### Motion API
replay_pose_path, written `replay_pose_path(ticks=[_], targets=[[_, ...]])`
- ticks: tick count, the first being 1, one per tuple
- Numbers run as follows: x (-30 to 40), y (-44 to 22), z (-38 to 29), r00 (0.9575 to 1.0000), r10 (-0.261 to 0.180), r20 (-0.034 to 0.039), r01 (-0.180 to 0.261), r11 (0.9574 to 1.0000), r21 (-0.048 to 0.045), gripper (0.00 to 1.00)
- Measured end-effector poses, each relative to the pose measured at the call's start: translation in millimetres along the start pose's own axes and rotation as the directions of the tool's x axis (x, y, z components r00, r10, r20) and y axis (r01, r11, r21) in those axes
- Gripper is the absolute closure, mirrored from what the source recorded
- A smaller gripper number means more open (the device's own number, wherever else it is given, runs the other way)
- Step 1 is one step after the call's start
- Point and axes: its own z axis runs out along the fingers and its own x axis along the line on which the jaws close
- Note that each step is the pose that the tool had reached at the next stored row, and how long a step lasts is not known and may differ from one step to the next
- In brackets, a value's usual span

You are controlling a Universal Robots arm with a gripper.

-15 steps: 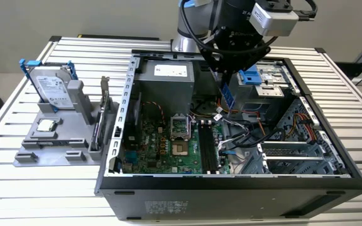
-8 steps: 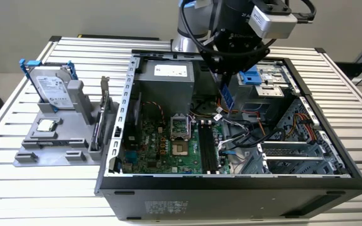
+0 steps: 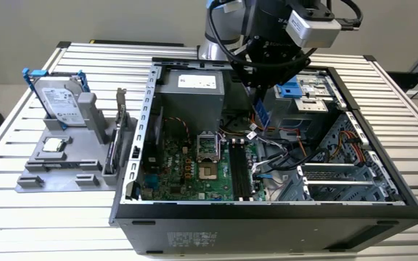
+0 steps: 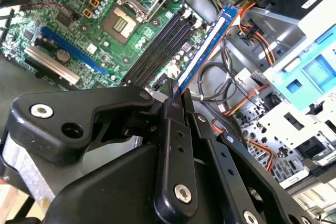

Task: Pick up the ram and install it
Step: 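Insert the ram into the slot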

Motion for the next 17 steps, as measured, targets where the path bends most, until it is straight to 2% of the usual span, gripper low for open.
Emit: replay_pose_path(ticks=[7, 17], targets=[[0.1, -0.1, 3.7, 0.9993, 0.037, 0.0012, -0.037, 0.9993, 0.0008, 1.00], [0.4, -0.3, 10.8, 0.9955, 0.094, 0.0032, -0.094, 0.9955, 0.0024, 1.00]])
